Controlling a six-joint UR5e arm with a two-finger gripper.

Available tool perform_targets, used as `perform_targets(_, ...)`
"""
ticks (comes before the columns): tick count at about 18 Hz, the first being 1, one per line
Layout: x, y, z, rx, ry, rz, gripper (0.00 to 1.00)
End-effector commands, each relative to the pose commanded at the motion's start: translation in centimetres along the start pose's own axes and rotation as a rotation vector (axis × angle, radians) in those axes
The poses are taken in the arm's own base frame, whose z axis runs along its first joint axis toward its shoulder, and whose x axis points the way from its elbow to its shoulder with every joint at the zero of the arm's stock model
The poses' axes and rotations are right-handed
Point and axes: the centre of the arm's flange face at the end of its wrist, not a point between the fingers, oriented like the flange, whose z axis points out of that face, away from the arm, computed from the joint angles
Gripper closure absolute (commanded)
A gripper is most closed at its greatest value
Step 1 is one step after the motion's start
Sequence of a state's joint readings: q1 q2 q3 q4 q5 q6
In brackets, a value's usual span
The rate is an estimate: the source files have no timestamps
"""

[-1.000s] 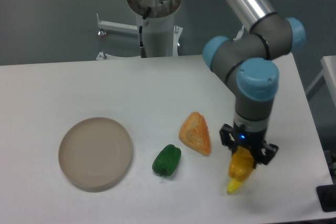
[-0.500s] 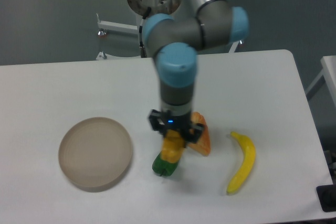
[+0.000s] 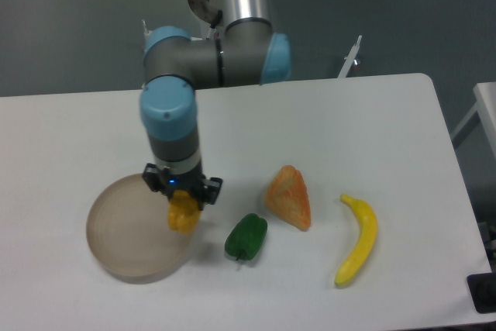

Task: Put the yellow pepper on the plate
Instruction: 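Carry the held yellow pepper over the green pepper toward the beige plate, then lower the yellow pepper onto the plate and open the gripper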

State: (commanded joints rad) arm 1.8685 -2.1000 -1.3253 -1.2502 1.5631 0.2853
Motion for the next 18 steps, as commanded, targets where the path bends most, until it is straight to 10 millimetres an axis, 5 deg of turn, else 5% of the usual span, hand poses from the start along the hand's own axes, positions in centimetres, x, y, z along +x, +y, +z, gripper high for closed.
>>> perform_targets(3,2.3,0.0,2.4,-0.036,0.009,0.032,0.55)
perform_targets(9,6.0,-0.4,3.9,-0.056,0.014,0.086,0.55)
perform_targets(18,7.1,-0.5,5.8,-0.091,-0.008,0.097,0.55)
